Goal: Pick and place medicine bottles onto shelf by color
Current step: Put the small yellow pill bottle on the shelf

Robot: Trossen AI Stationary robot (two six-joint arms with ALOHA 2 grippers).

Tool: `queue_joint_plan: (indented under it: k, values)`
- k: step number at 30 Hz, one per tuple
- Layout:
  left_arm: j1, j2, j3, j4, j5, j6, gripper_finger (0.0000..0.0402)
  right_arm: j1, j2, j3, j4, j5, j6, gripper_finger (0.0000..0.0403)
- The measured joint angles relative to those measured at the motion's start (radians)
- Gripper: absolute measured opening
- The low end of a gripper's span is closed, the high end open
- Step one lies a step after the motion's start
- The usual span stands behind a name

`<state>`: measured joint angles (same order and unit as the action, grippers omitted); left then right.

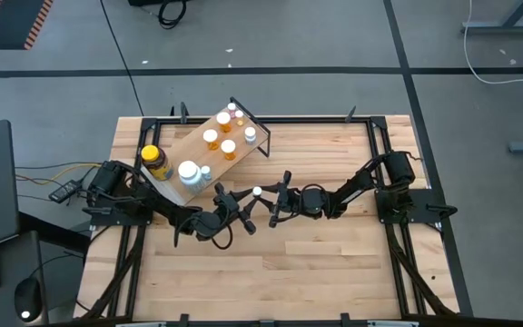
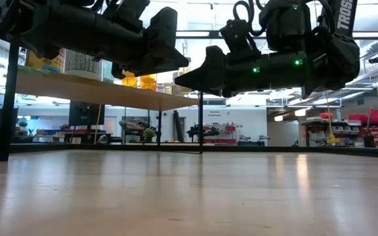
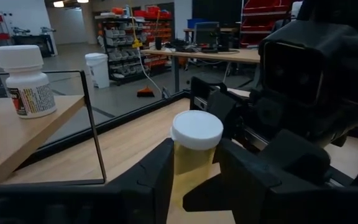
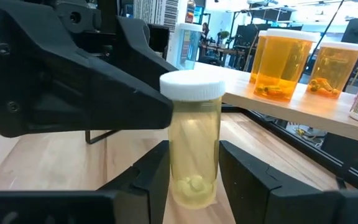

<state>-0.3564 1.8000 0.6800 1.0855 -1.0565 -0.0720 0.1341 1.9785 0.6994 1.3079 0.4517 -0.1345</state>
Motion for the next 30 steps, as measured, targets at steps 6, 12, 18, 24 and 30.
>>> queue_joint_plan:
  k: [6,12,18,24,30]
  values:
    - [0.0,0.0,0.0,0.0,0.0,0.012,0.0154,-0.001,0.0,0.0,-0.001,0.004,0.0,0.0144]
    - [0.0,0.0,0.0,0.001,-0.001,0.014,0.0178,-0.001,0.0,0.0,-0.01,0.024,0.0,0.0142]
    - [0.0,0.0,0.0,0.001,-0.001,0.045,0.0193,-0.001,0.0,0.0,-0.03,0.038,0.0,0.0126]
    - [-0.032,-0.012,0.0,0.012,-0.115,0.189,0.0197,-0.001,0.0,0.0,-0.03,0.038,0.0,0.0123]
    - [-0.106,-0.078,0.0,0.109,-0.31,0.439,0.0195,-0.002,0.0,-0.001,0.015,0.037,-0.001,0.0123]
